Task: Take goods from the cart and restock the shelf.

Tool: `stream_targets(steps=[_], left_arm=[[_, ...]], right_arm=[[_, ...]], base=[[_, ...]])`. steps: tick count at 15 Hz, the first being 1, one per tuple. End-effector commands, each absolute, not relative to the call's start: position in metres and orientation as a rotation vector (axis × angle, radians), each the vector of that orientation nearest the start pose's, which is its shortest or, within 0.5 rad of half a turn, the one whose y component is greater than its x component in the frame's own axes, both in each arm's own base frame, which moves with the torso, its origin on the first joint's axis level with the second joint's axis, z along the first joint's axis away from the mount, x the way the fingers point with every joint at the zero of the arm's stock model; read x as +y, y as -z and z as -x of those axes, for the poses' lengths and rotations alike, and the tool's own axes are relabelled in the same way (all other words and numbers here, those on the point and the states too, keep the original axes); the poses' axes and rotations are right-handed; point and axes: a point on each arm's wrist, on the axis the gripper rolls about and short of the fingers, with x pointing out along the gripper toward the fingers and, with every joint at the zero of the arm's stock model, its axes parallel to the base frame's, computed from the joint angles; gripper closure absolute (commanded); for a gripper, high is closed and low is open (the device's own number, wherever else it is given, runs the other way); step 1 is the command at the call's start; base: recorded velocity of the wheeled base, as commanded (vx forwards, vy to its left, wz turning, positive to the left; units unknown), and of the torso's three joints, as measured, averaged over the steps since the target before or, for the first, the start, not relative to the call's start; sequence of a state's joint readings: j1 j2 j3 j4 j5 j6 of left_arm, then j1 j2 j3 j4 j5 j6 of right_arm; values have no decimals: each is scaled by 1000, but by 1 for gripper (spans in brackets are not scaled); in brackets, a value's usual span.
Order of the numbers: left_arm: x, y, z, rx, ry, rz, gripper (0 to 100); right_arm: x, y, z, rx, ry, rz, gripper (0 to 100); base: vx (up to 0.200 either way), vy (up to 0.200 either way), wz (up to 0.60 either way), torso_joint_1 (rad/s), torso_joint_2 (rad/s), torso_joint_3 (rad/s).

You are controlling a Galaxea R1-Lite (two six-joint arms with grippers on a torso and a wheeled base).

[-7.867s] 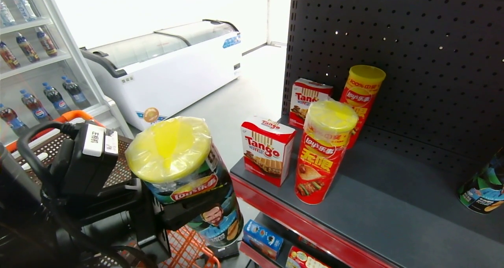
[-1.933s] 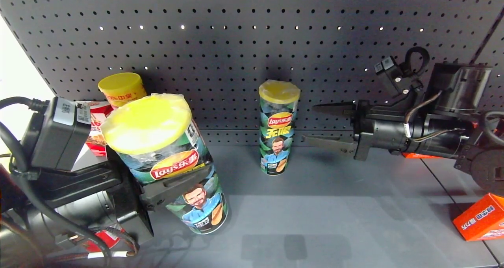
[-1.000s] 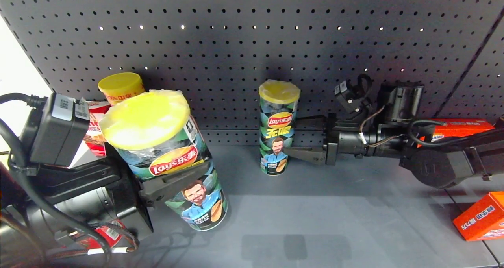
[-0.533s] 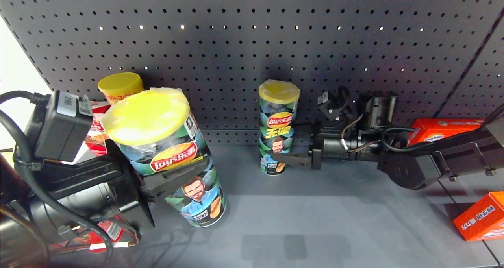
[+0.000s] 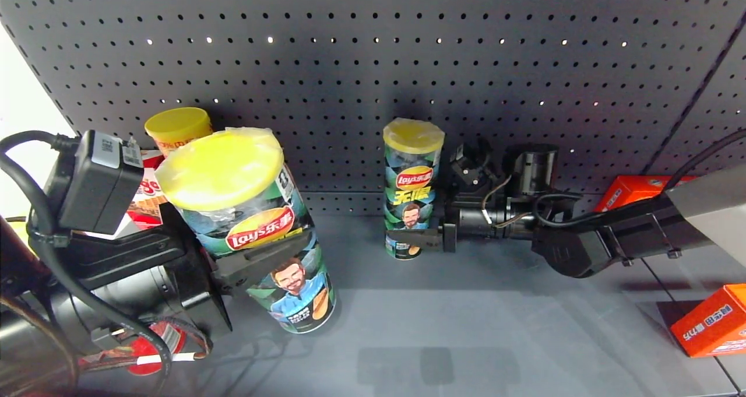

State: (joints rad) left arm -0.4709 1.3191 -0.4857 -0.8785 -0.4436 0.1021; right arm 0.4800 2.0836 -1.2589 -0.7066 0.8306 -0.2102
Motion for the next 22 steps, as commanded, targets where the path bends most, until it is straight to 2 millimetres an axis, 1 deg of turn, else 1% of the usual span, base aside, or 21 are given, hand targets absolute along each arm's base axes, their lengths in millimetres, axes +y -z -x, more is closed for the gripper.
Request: stream_targets(steps=[1,2,6,8,12,14,17,18,19,21,22], left_arm=[[-100,-216,-174,-90,911,-95,100],[-100,-215,-175,-87,911,-95,100],[-100,-215,-175,-84,913,-95,100],[-100,-215,-174,-87,913,-95,100],[-99,-214,-174,-85,911,-95,100],[-99,-213,-173,-82,912,-95,100],[-99,-214,-173,-83,910,-95,100],[-99,-214,-173,-83,911,-95,100],[-99,-214,-173,-85,911,-95,100],[-100,-216,-174,-91,911,-95,100],[-100,-216,-174,-91,909,-95,100]], right_arm=[[209,-172,-362,-25,-1315,158,0],[209,-173,-362,-30,-1311,158,100],[207,-177,-359,-41,-1306,161,100],[208,-176,-358,-36,-1309,160,100],[205,-190,-347,-65,-1310,164,100],[200,-200,-334,-68,-1245,171,100],[191,-215,-313,-84,-1246,164,100],[190,-221,-303,-90,-1255,155,100],[186,-229,-288,-94,-1259,140,100],[184,-235,-274,-103,-1258,137,100],[184,-236,-262,-99,-1258,134,100]], base=[[0,0,0,0,0,0],[0,0,0,0,0,0],[0,0,0,0,0,0],[0,0,0,0,0,0],[0,0,0,0,0,0],[0,0,0,0,0,0],[0,0,0,0,0,0],[0,0,0,0,0,0],[0,0,0,0,0,0],[0,0,0,0,0,0],[0,0,0,0,0,0]])
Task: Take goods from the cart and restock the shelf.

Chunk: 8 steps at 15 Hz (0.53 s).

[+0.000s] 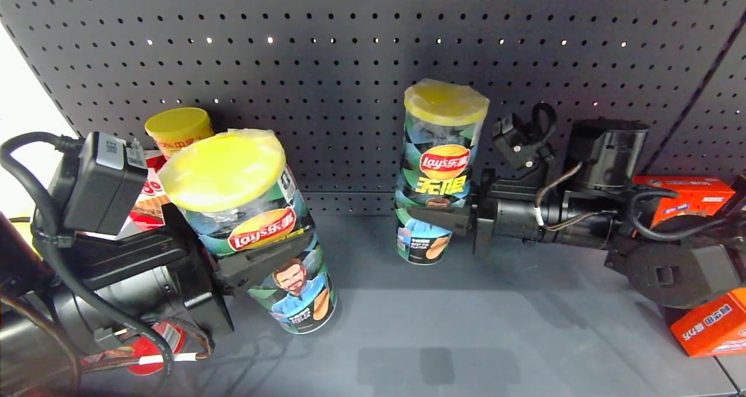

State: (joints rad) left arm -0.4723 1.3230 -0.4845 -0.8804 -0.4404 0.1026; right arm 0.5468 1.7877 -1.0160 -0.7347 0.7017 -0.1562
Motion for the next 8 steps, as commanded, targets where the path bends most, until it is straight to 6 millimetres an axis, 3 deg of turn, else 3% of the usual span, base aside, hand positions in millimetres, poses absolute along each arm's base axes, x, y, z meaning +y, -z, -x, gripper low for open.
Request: stream_targets(steps=[1,3,6,8], left_arm=[[-99,-216,-174,-91,906,-95,100],[-99,-216,-174,-92,899,-95,100],[-99,-216,-173,-91,897,-95,100],[-99,-216,-174,-92,896,-95,100]], right_arm=[[184,-237,-252,-100,-1267,134,100],[189,-237,-235,-102,-1278,132,100],[190,-225,-226,-141,-1282,132,100],[189,-207,-215,-116,-1277,131,100]], base=[[0,0,0,0,0,0],[0,0,0,0,0,0],[0,0,0,0,0,0],[0,0,0,0,0,0]])
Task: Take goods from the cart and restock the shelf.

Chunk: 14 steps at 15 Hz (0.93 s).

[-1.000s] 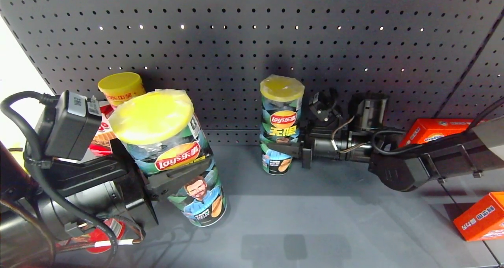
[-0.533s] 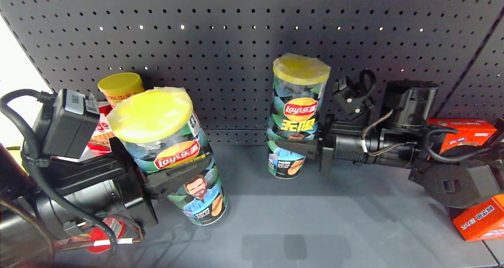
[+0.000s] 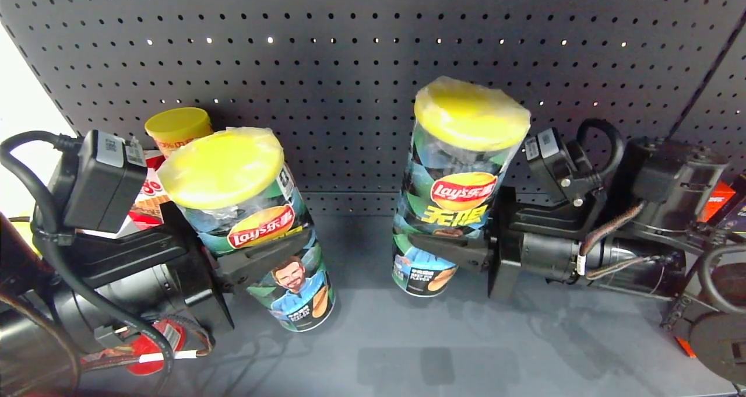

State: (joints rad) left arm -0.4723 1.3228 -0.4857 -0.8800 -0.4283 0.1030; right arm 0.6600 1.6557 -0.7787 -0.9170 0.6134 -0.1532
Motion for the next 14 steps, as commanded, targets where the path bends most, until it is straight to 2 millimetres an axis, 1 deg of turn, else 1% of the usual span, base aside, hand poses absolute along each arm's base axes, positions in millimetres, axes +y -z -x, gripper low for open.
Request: stream_targets(steps=[1,3,6,12,14], left_arm=[[-99,-216,-174,-91,896,-93,100],[-99,-217,-174,-93,896,-93,100],[-100,-216,-174,-88,897,-93,100],[-100,-215,-175,-85,894,-93,100],[-100,-215,-175,-84,898,-93,100]], right_arm=[[189,-202,-211,-103,-1287,126,100],[188,-196,-203,-90,-1285,120,100],[186,-191,-199,-67,-1263,115,100],[178,-164,-188,33,-1268,116,100],[177,-158,-187,47,-1270,117,100]], base=[[0,0,0,0,0,0],[0,0,0,0,0,0],[0,0,0,0,0,0],[0,0,0,0,0,0],[0,0,0,0,0,0]])
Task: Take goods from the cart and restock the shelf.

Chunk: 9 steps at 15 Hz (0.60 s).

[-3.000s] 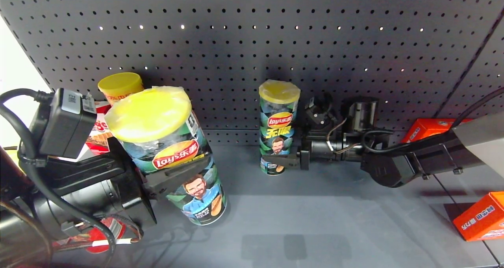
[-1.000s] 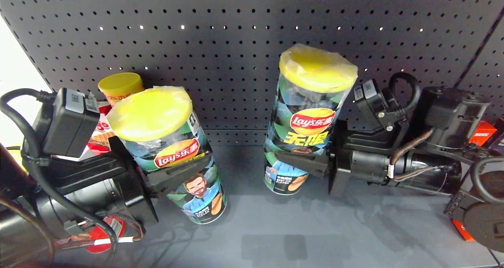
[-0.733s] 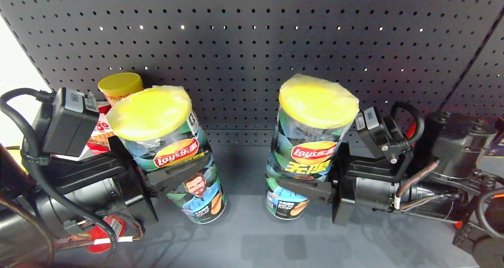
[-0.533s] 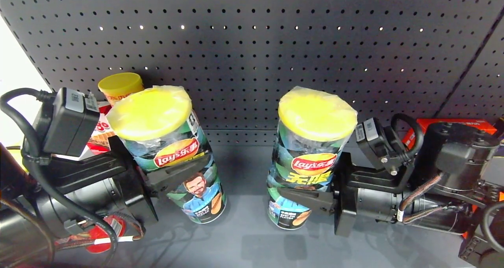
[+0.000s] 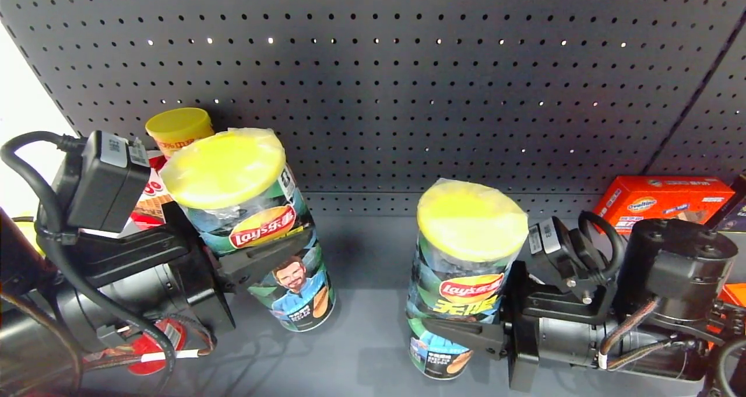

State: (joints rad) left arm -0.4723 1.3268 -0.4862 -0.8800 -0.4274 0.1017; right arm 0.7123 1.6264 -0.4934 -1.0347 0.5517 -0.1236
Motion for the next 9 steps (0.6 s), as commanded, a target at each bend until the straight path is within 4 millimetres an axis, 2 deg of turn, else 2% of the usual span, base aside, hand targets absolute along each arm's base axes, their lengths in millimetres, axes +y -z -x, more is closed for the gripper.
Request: stream_targets(steps=[1,9], left_arm=[[-100,-214,-175,-82,896,-93,100],[-99,-212,-174,-76,895,-94,100]], right_arm=[[177,-157,-186,54,-1270,118,100],[186,-142,-197,82,-1271,114,100]], base=[[0,0,0,0,0,0],[0,0,0,0,0,0]])
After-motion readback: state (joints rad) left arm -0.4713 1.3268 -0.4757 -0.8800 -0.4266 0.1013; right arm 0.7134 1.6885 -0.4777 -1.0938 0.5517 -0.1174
